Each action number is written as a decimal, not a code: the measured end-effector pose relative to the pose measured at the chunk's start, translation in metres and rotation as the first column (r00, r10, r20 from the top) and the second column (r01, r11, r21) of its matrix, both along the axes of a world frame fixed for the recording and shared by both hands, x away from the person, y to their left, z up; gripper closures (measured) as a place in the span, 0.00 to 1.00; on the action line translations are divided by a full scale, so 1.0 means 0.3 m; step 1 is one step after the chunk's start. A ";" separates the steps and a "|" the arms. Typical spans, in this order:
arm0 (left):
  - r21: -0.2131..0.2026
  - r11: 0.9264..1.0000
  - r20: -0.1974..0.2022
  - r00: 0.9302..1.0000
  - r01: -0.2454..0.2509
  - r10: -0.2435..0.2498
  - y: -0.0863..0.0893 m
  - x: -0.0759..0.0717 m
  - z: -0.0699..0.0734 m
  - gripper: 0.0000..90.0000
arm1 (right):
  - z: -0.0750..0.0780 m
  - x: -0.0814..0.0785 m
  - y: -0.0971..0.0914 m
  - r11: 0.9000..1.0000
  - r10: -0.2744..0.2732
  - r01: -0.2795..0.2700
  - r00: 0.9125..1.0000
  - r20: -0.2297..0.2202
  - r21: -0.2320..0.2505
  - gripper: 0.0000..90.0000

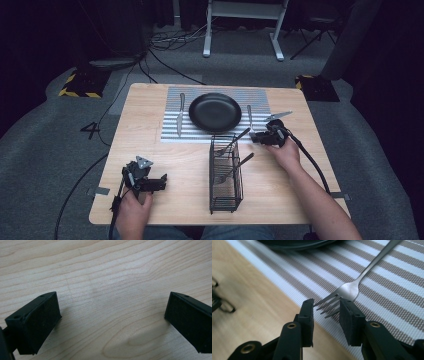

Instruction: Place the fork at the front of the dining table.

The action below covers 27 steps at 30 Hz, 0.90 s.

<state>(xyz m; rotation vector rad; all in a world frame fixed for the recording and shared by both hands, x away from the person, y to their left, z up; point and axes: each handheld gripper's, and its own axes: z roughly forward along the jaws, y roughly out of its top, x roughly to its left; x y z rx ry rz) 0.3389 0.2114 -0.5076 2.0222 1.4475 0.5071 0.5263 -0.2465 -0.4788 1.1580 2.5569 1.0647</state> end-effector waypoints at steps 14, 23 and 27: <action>0.000 1.000 0.000 1.000 0.000 0.000 0.000 0.000 0.000 0.00 | -0.023 0.092 -0.024 0.993 -0.105 0.102 0.994 0.037 0.061 0.66; 0.000 1.000 0.000 1.000 0.000 0.000 0.000 0.000 0.000 0.00 | -0.017 0.086 -0.014 0.991 -0.089 0.087 0.996 0.015 0.105 0.64; 0.000 1.000 0.000 1.000 0.000 0.000 0.000 0.000 0.000 0.00 | 0.017 0.066 -0.017 0.990 -0.075 0.072 0.997 0.021 0.121 0.59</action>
